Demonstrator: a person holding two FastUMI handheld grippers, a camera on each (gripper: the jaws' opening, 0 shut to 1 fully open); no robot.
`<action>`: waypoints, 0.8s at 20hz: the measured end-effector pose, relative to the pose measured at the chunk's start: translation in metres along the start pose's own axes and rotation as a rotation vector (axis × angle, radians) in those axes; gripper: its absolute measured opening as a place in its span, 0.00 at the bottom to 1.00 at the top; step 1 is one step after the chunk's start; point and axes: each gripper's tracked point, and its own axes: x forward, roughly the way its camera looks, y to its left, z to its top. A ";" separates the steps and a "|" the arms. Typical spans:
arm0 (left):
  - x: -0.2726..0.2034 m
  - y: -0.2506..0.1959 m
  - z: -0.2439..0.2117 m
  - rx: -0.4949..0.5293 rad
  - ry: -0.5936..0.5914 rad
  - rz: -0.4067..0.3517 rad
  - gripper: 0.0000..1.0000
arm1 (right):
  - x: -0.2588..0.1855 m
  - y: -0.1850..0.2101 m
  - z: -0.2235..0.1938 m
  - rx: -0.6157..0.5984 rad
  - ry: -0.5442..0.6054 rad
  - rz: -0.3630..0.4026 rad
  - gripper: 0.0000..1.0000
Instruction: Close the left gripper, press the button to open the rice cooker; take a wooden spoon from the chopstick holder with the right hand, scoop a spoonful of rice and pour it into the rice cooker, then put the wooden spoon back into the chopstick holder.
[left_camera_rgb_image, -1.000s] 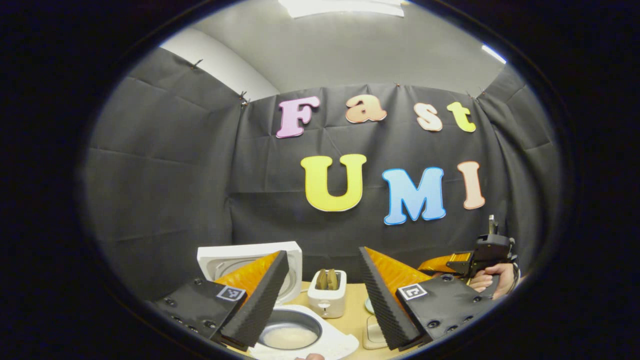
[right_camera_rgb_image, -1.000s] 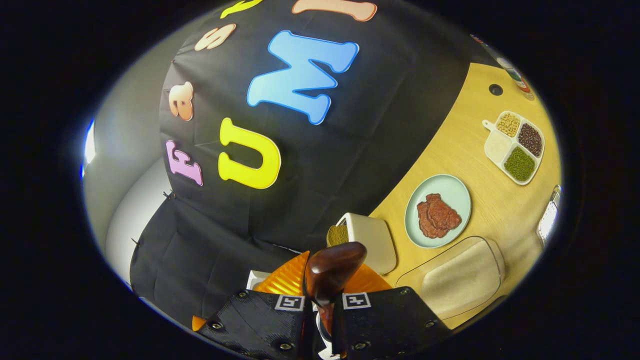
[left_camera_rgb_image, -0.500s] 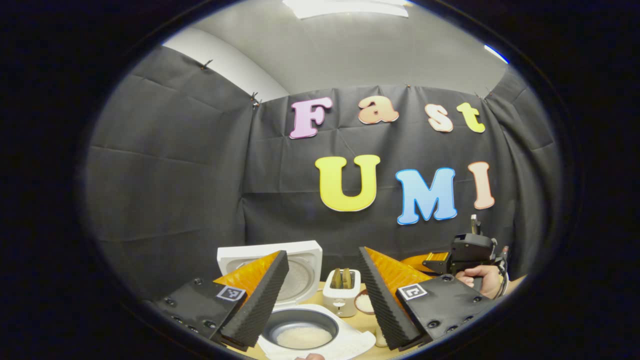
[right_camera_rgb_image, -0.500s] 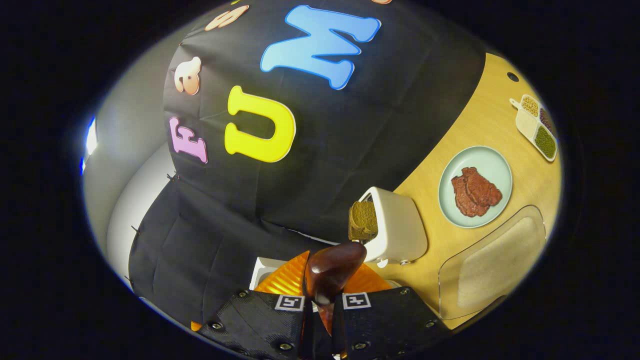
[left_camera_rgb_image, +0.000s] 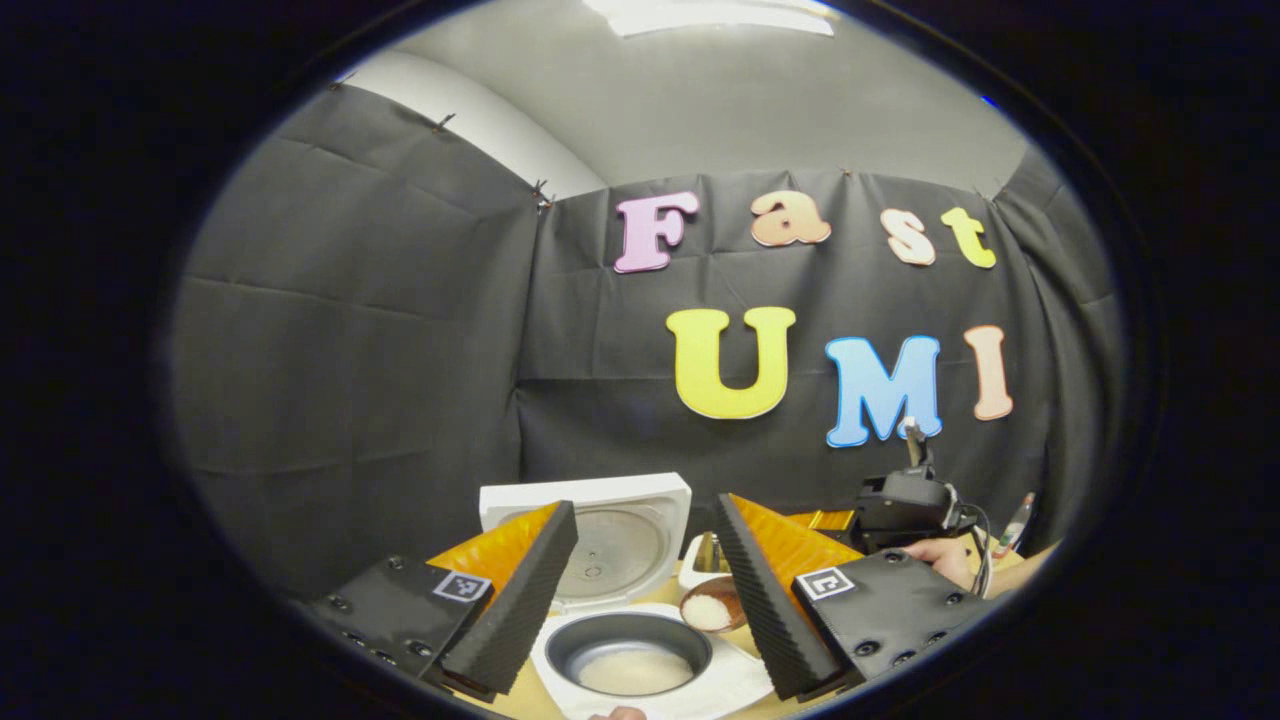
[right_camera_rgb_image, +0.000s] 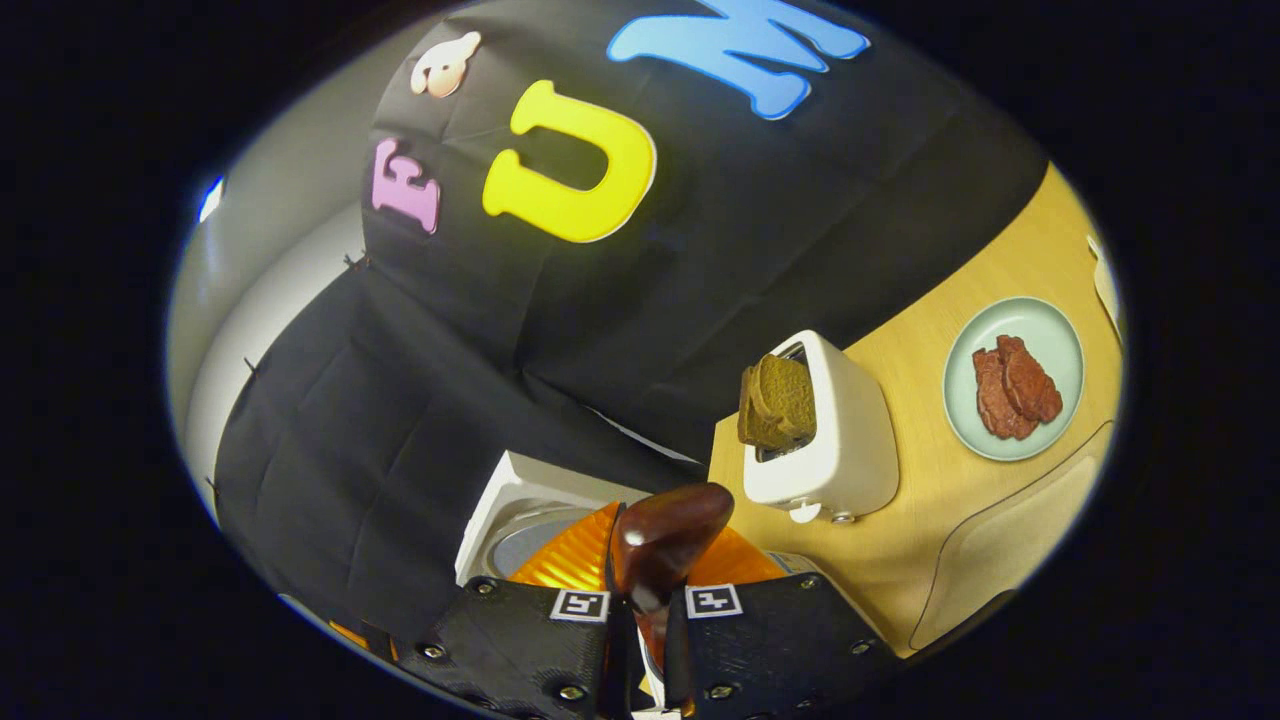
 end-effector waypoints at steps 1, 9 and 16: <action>0.001 0.003 0.000 0.002 0.000 0.004 0.93 | 0.005 0.005 -0.005 -0.036 0.014 -0.001 0.13; 0.000 0.024 -0.005 -0.003 0.006 0.030 0.93 | 0.035 0.027 -0.047 -0.318 0.092 -0.008 0.14; -0.008 0.041 -0.006 -0.002 -0.004 0.058 0.95 | 0.047 0.036 -0.083 -0.511 0.152 -0.008 0.13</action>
